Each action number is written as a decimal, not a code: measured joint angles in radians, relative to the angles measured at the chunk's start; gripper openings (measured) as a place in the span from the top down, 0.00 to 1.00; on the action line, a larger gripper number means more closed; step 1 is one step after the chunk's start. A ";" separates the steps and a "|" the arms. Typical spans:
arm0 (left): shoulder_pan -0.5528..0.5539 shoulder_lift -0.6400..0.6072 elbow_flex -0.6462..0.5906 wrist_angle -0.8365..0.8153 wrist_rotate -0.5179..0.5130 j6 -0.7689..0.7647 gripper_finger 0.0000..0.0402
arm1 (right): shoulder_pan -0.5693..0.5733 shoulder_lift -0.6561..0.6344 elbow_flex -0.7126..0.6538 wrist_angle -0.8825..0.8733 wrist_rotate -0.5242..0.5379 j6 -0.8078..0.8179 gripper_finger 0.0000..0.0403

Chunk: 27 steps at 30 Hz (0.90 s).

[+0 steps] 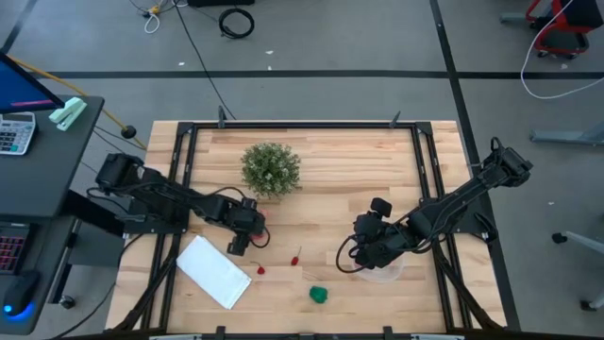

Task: Pick and placing Produce into tupperware
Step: Put the dragonfruit into the transparent container

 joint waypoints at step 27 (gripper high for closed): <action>0.000 0.009 0.099 0.500 -0.013 -0.072 0.40 | 0.000 -0.114 0.000 -0.032 0.073 -0.007 0.51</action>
